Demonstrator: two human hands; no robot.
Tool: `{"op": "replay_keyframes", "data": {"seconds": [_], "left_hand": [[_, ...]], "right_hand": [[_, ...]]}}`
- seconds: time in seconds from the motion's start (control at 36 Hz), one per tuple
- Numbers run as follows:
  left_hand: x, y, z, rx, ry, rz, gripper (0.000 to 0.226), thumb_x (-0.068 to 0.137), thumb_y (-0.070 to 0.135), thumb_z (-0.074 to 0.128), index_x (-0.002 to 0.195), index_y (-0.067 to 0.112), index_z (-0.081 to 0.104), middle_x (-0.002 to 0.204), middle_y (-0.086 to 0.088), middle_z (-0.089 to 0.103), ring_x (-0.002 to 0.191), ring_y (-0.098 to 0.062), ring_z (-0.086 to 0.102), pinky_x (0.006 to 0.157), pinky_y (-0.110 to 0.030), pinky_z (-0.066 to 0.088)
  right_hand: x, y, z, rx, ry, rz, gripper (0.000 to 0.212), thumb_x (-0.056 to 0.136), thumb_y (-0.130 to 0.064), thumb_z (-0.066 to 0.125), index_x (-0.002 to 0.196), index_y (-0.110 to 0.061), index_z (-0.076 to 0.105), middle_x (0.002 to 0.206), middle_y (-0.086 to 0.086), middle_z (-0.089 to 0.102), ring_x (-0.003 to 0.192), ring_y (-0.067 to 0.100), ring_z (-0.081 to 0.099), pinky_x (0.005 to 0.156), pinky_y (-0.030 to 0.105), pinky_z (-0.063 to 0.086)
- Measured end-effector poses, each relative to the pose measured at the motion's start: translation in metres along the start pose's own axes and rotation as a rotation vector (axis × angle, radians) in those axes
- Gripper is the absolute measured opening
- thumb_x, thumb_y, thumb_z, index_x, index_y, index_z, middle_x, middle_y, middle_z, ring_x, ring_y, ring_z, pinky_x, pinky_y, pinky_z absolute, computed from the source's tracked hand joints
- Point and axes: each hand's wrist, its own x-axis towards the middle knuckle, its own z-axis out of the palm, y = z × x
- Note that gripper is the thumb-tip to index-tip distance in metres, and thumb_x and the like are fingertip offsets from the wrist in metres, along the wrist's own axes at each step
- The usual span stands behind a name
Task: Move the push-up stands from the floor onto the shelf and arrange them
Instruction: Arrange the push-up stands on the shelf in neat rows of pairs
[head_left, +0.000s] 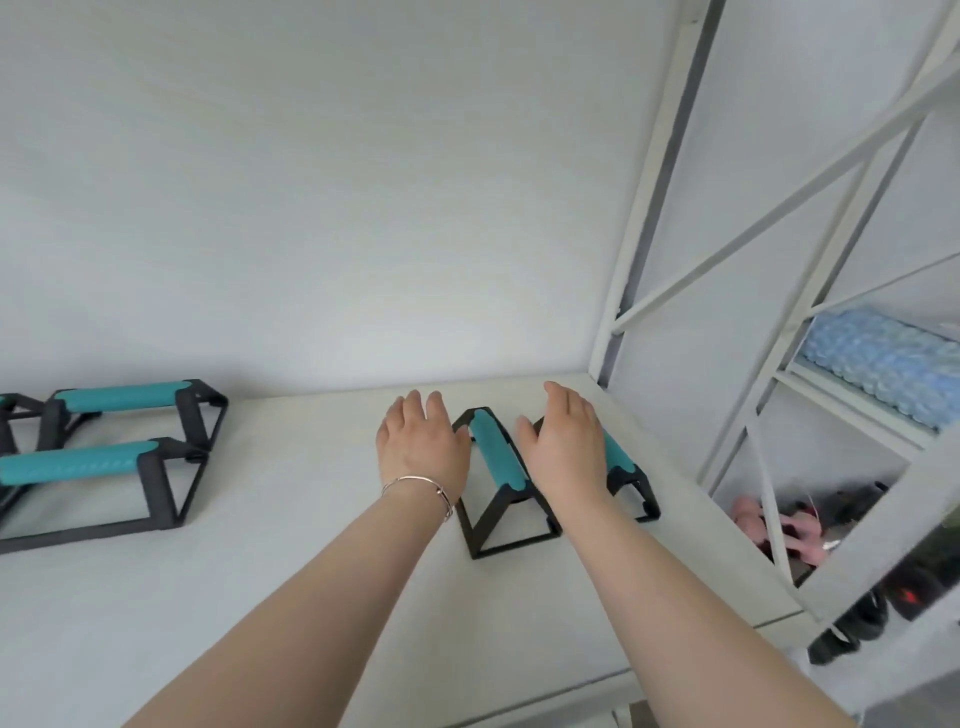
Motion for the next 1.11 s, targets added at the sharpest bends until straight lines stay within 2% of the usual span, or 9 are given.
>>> {"op": "replay_keyframes", "data": {"seconds": [0.19,0.28,0.39,0.5,0.58,0.67,0.86,1.0,1.11], "left_hand": [[0.012,0.064,0.023,-0.099,-0.115,-0.128,0.050,0.093,0.047,0.043,0.122,0.006,0.045,0.122,-0.014,0.048,0.113,-0.032,0.044,0.094,-0.039,0.040],[0.018,0.079,0.032,-0.086,-0.185,-0.218,0.057,0.090,0.050,0.047,0.120,0.002,0.044,0.119,-0.016,0.047,0.111,-0.035,0.047,0.089,-0.041,0.042],[0.025,0.082,0.038,-0.049,-0.203,-0.296,0.056,0.085,0.040,0.060,0.121,0.001,0.041,0.119,-0.016,0.044,0.107,-0.035,0.049,0.082,-0.038,0.045],[0.030,0.075,0.039,-0.150,-0.288,-0.388,0.054,0.081,0.034,0.063,0.121,0.003,0.044,0.117,-0.014,0.050,0.102,-0.030,0.057,0.079,-0.035,0.047],[0.030,0.071,0.038,-0.158,-0.283,-0.336,0.039,0.083,0.032,0.064,0.109,0.005,0.052,0.104,-0.010,0.060,0.093,-0.027,0.060,0.069,-0.031,0.046],[0.028,0.062,0.034,-0.191,-0.252,-0.327,0.030,0.084,0.032,0.064,0.098,0.008,0.053,0.093,-0.007,0.057,0.081,-0.025,0.055,0.065,-0.030,0.043],[0.027,0.011,-0.004,-0.188,-0.150,-0.237,0.033,0.082,0.035,0.068,0.107,0.015,0.060,0.092,-0.003,0.059,0.081,-0.022,0.055,0.066,-0.028,0.040],[0.014,-0.043,-0.042,-0.165,-0.106,-0.154,0.038,0.081,0.032,0.068,0.117,0.022,0.061,0.096,-0.003,0.064,0.088,-0.024,0.057,0.073,-0.032,0.047],[-0.001,-0.095,-0.070,-0.111,-0.121,-0.135,0.040,0.080,0.034,0.069,0.118,0.025,0.062,0.098,0.001,0.064,0.089,-0.020,0.055,0.070,-0.028,0.041]], "right_hand": [[0.023,0.063,-0.012,-0.017,-0.096,0.087,0.053,0.090,-0.035,0.055,0.135,-0.007,0.045,0.134,0.012,0.053,0.122,0.032,0.047,0.103,0.041,0.038],[0.028,0.075,-0.010,-0.014,-0.210,0.127,0.053,0.093,-0.037,0.052,0.136,-0.008,0.041,0.135,0.013,0.047,0.118,0.034,0.047,0.093,0.042,0.042],[0.035,0.080,-0.005,0.036,-0.318,0.165,0.047,0.093,-0.034,0.053,0.129,-0.006,0.041,0.126,0.015,0.046,0.107,0.036,0.054,0.079,0.040,0.047],[0.043,0.083,0.000,0.039,-0.399,0.245,0.039,0.090,-0.031,0.058,0.116,-0.005,0.043,0.112,0.015,0.052,0.093,0.034,0.058,0.068,0.034,0.043],[0.049,0.085,-0.001,0.008,-0.443,0.277,0.034,0.088,-0.028,0.063,0.108,-0.005,0.047,0.104,0.013,0.059,0.079,0.028,0.051,0.064,0.032,0.040],[0.053,0.082,-0.003,0.019,-0.447,0.243,0.032,0.086,-0.032,0.066,0.102,-0.007,0.054,0.098,0.011,0.062,0.075,0.027,0.052,0.061,0.030,0.037],[0.056,0.052,-0.007,0.114,-0.430,0.134,0.035,0.080,-0.035,0.069,0.108,-0.016,0.061,0.097,0.005,0.065,0.083,0.026,0.060,0.065,0.031,0.043],[0.053,0.013,-0.006,0.144,-0.468,0.039,0.032,0.080,-0.030,0.069,0.110,-0.022,0.064,0.101,0.001,0.066,0.088,0.024,0.061,0.073,0.032,0.048],[0.041,-0.029,-0.003,0.177,-0.511,-0.062,0.035,0.079,-0.025,0.069,0.114,-0.025,0.064,0.105,0.000,0.067,0.094,0.023,0.061,0.082,0.036,0.052]]}}
